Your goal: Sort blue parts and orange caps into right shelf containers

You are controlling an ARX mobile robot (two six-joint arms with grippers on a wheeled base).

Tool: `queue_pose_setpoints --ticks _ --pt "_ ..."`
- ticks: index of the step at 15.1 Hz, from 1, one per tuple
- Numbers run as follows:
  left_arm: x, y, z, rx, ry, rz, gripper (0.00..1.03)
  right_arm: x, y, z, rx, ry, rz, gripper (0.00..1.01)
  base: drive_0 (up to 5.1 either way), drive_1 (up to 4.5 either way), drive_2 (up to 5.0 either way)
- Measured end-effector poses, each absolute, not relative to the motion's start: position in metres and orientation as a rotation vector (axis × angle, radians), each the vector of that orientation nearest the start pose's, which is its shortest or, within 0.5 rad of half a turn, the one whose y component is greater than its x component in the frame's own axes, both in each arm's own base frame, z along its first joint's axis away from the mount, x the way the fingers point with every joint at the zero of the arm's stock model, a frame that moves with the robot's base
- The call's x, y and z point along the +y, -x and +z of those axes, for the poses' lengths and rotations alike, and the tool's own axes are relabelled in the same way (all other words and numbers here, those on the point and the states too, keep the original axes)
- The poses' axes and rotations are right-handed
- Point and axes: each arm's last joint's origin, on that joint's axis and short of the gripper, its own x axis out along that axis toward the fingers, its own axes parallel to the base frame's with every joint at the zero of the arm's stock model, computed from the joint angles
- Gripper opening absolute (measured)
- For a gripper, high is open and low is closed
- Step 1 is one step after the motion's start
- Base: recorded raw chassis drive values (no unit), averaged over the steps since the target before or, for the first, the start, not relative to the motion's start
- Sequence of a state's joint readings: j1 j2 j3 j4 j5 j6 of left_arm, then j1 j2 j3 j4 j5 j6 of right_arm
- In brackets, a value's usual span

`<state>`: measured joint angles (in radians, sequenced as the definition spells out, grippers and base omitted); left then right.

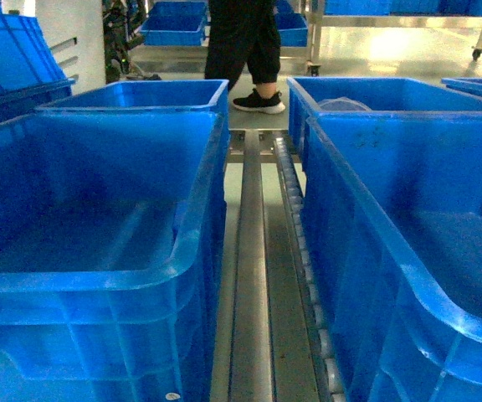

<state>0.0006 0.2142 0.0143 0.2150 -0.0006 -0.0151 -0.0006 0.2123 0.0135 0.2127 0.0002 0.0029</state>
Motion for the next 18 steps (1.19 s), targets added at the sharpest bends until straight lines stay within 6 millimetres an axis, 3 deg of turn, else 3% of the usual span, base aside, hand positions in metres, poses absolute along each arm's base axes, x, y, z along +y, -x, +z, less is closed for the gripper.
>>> queue_pose_setpoints --ticks 10,11,16,17,18 --pt "0.0 -0.097 0.167 0.003 0.014 0.001 0.02 0.0 -0.097 0.167 -0.002 -0.003 0.0 0.01 0.0 0.0 0.0" --pt "0.0 -0.097 0.167 0.002 0.014 0.0 0.05 0.0 -0.097 0.167 -0.004 -0.002 0.0 0.06 0.0 0.0 0.0" --pt "0.0 -0.097 0.167 0.002 0.014 0.001 0.54 0.0 -0.097 0.167 -0.004 -0.003 0.0 0.56 0.0 0.0 0.0" --pt "0.0 -0.097 0.167 0.002 0.014 0.001 0.97 0.0 -0.097 0.167 -0.004 -0.003 0.0 0.99 0.0 0.0 0.0" --pt "0.0 -0.097 0.167 0.002 0.011 0.001 0.98 0.0 -0.097 0.167 -0.004 -0.003 0.0 0.98 0.0 0.0 0.0"
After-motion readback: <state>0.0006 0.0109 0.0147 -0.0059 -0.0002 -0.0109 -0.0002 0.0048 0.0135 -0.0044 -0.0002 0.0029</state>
